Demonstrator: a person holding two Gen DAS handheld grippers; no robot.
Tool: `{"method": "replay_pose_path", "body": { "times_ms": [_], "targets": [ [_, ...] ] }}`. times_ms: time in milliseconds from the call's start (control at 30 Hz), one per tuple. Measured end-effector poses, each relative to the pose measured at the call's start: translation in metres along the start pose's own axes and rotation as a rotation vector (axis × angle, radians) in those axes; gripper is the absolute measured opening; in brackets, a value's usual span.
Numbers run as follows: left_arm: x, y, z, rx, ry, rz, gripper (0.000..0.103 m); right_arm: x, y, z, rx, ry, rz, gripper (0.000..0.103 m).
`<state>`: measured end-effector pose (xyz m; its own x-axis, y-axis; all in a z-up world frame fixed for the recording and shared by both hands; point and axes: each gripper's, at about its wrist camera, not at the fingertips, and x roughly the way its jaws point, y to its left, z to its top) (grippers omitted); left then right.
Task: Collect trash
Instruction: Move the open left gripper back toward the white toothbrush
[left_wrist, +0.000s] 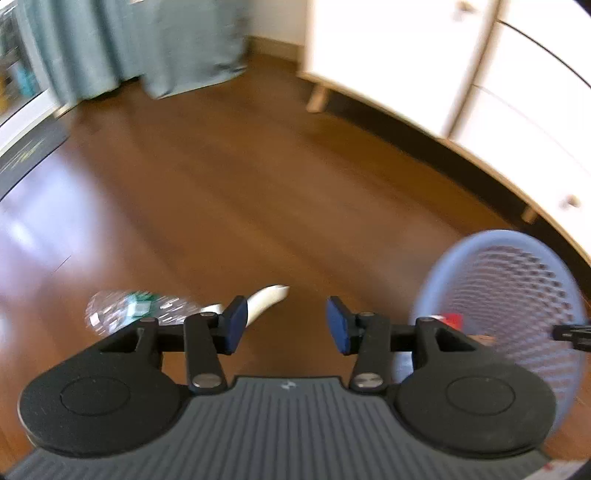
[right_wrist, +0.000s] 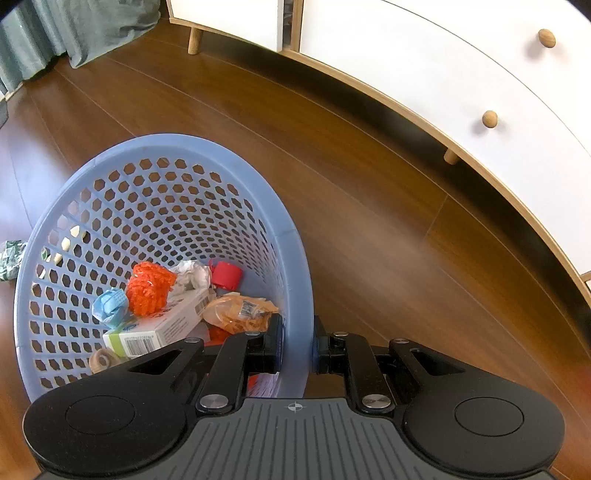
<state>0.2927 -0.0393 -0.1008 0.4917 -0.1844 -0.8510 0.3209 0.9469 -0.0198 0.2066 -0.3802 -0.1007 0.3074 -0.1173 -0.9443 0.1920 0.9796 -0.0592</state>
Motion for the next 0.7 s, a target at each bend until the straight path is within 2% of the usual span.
{"method": "replay_pose_path", "body": {
  "times_ms": [100, 167, 300, 467, 700],
  "targets": [
    [0.015, 0.037, -0.017, -0.065, 0.008, 0.034, 0.043, 0.000, 0.000, 0.000, 0.000, 0.002, -0.002, 0.011],
    [0.029, 0.055, -0.034, -0.074, 0.023, 0.054, 0.042, 0.000, 0.000, 0.000, -0.002, 0.003, -0.003, 0.011],
    [0.060, 0.076, -0.064, -0.064, 0.074, 0.041, 0.042, 0.001, 0.001, 0.001, -0.006, 0.005, -0.007, 0.011],
    [0.083, 0.085, -0.087, -0.032, 0.068, 0.043, 0.042, 0.001, 0.004, 0.000, -0.015, 0.005, -0.011, 0.011],
    [0.129, 0.081, -0.092, 0.071, 0.078, 0.018, 0.039, 0.000, 0.006, 0.000, -0.022, 0.002, -0.015, 0.011]
  ]
}}
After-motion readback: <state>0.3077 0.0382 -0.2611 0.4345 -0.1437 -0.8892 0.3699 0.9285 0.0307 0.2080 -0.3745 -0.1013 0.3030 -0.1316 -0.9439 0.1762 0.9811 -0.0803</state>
